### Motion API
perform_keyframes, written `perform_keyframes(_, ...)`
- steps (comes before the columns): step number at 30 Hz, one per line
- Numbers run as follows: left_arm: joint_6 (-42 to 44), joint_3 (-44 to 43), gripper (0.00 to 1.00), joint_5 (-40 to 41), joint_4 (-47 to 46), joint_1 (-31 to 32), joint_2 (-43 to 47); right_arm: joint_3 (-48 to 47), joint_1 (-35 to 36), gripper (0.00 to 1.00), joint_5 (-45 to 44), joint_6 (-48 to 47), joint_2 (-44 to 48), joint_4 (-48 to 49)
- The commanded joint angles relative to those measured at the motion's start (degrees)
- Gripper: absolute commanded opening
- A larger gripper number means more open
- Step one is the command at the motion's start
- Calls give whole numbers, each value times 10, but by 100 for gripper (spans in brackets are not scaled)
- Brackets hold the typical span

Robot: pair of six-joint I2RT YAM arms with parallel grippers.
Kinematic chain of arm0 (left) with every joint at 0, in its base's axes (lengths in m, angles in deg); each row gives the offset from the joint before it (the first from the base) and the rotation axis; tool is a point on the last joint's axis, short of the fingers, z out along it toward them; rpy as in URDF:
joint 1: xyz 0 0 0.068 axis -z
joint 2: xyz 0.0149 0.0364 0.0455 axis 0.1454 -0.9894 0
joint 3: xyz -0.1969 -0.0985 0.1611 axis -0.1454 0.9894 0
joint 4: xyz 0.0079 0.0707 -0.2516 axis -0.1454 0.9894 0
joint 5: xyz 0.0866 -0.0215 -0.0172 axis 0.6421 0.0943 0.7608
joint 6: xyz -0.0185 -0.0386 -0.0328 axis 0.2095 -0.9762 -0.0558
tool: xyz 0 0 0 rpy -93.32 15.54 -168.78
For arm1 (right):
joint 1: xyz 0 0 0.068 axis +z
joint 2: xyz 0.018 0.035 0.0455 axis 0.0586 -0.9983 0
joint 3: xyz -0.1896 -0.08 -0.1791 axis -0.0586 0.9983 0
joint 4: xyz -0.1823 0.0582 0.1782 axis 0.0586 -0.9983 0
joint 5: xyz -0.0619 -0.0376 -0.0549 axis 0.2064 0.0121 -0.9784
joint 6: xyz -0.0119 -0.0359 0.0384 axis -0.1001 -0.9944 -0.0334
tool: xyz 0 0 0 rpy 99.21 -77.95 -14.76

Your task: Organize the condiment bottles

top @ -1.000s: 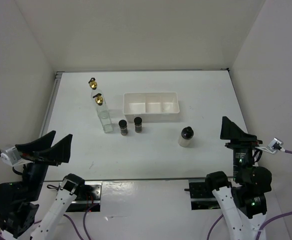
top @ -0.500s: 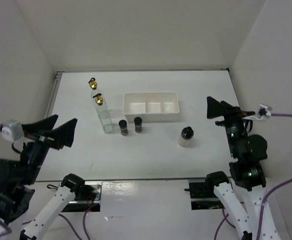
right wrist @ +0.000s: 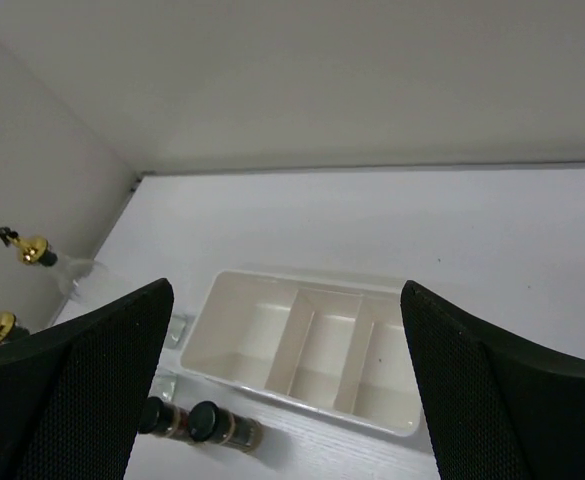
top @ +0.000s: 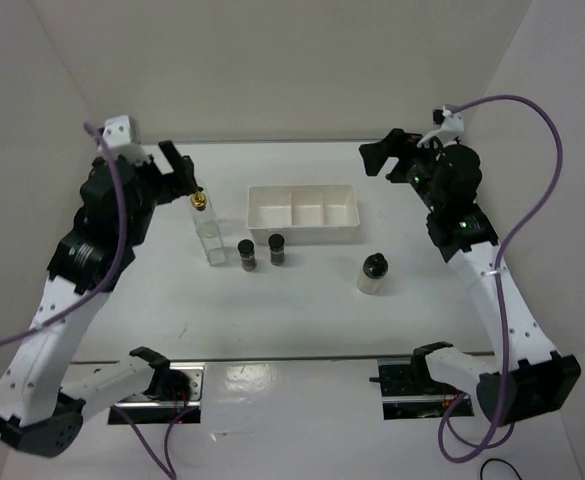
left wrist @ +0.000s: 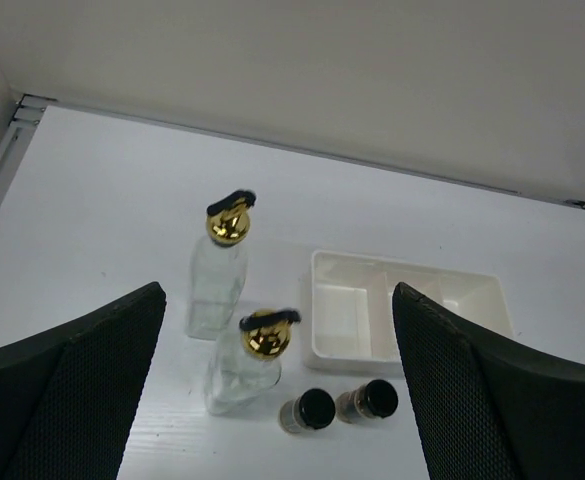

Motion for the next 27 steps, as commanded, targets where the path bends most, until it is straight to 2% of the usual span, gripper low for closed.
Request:
perform_keyframes(1, 8, -74, 100, 15, -10, -8, -82, -42, 20, 99, 67, -45, -59, 30)
perform_keyframes(2, 8, -85, 100, 8, -10, -8, -108, -43, 28, 99, 50, -50, -66, 30)
perform_keyframes(6, 13, -62, 100, -57, -29, -13, -114, -14, 35, 99, 18, -76, -71, 58)
perform_keyframes(12, 8, -35, 100, -69, 0, -13, -106, -6, 35, 99, -9, -94, -76, 58)
perform_keyframes(15, 13, -35, 100, -101, 19, -13, -120, 2, 35, 99, -9, -94, -89, 64)
perform_keyframes(20, -11, -29, 100, -75, 63, -13, -156, 8, 35, 99, -4, -83, -95, 59)
perform_keyframes(27, -16, -4, 100, -34, 68, -13, -161, 14, 35, 99, -9, -83, -95, 53)
